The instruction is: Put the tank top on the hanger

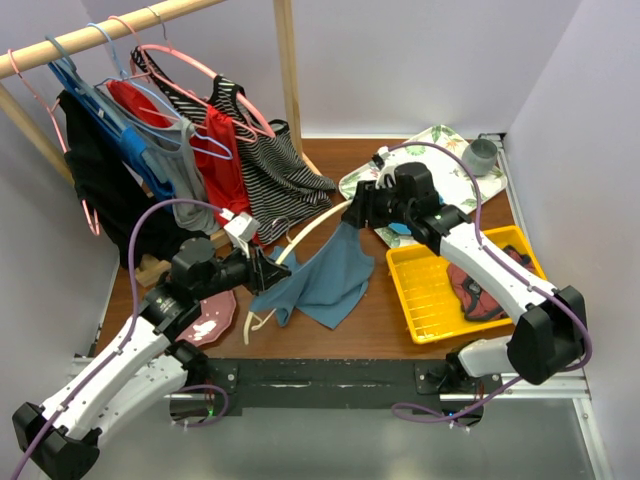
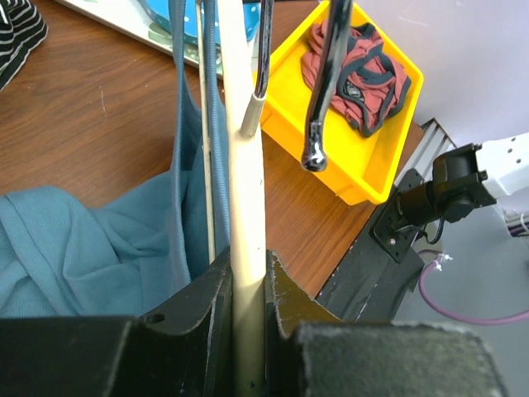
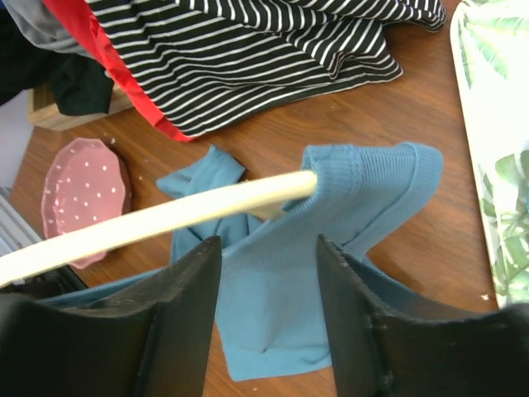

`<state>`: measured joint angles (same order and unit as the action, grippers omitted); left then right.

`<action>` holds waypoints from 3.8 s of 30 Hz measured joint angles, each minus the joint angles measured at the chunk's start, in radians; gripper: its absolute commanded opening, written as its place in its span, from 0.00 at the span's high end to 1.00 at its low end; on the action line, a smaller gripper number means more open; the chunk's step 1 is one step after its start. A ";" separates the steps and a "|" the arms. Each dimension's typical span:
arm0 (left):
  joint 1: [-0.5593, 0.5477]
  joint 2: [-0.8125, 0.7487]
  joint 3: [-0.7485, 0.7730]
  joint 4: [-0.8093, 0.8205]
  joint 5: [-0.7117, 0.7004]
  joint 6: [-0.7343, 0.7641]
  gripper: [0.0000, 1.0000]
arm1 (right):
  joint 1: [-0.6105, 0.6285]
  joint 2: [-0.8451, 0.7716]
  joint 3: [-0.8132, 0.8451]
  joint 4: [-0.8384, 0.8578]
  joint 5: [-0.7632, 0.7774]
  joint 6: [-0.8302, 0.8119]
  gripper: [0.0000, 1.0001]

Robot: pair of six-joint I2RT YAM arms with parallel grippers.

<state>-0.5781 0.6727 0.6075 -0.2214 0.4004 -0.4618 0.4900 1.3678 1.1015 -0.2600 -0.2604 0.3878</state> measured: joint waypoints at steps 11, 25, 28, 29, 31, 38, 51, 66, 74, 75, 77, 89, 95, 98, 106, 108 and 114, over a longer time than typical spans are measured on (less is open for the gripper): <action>0.000 -0.002 -0.005 0.041 -0.020 -0.037 1.00 | 0.001 0.101 0.009 0.013 0.021 0.064 0.74; 0.004 0.045 -0.023 0.051 -0.031 -0.016 1.00 | 0.023 0.083 0.030 0.021 -0.057 0.035 1.00; 0.007 0.062 -0.023 0.056 -0.021 -0.008 1.00 | 0.038 0.083 0.071 0.000 -0.085 -0.021 1.00; 0.008 0.065 -0.023 0.058 -0.018 -0.005 1.00 | 0.041 0.083 0.092 -0.016 -0.098 -0.062 1.00; 0.009 0.066 -0.023 0.063 -0.011 0.002 1.00 | 0.043 0.083 0.139 -0.049 -0.127 -0.155 1.00; 0.016 0.056 -0.023 0.071 -0.002 0.028 1.00 | 0.018 0.082 0.205 -0.111 -0.087 -0.349 1.00; 0.021 0.011 -0.023 0.005 0.024 0.063 1.00 | -0.096 0.049 0.191 -0.163 -0.006 -0.490 1.00; 0.023 0.060 -0.023 0.005 0.061 0.065 1.00 | -0.038 0.053 0.279 -0.237 -0.309 -0.624 0.88; 0.029 0.085 0.033 -0.051 0.074 0.119 1.00 | 0.027 0.016 0.314 -0.500 -0.309 -0.903 0.28; 0.029 0.085 0.046 -0.064 0.076 0.133 1.00 | 0.016 -0.008 0.314 -0.523 -0.301 -0.929 0.28; 0.029 0.085 0.074 -0.091 0.081 0.159 1.00 | -0.005 -0.062 0.323 -0.564 -0.286 -0.980 0.25; 0.034 0.180 0.330 -0.328 0.253 0.367 1.00 | -0.026 -0.077 0.434 -0.850 -0.324 -1.488 0.23; 0.034 0.187 0.388 -0.398 0.311 0.418 1.00 | -0.018 0.007 0.435 -0.997 -0.400 -1.640 0.25; 0.034 0.202 0.397 -0.409 0.334 0.430 1.00 | 0.009 0.006 0.435 -1.033 -0.428 -1.667 0.32; 0.030 0.197 0.410 -0.436 0.359 0.448 1.00 | 0.050 0.008 0.428 -1.040 -0.470 -1.675 0.73; 0.027 0.185 0.410 -0.440 0.360 0.447 1.00 | 0.051 0.002 0.409 -1.028 -0.470 -1.664 0.73; 0.027 0.121 0.374 -0.415 0.355 0.426 1.00 | 0.053 -0.055 0.318 -0.991 -0.502 -1.603 0.39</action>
<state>-0.5510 0.7940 0.9817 -0.6361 0.7555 -0.0360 0.5430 1.3128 1.4193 -1.2507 -0.7628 -1.2148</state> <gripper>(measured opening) 0.188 0.538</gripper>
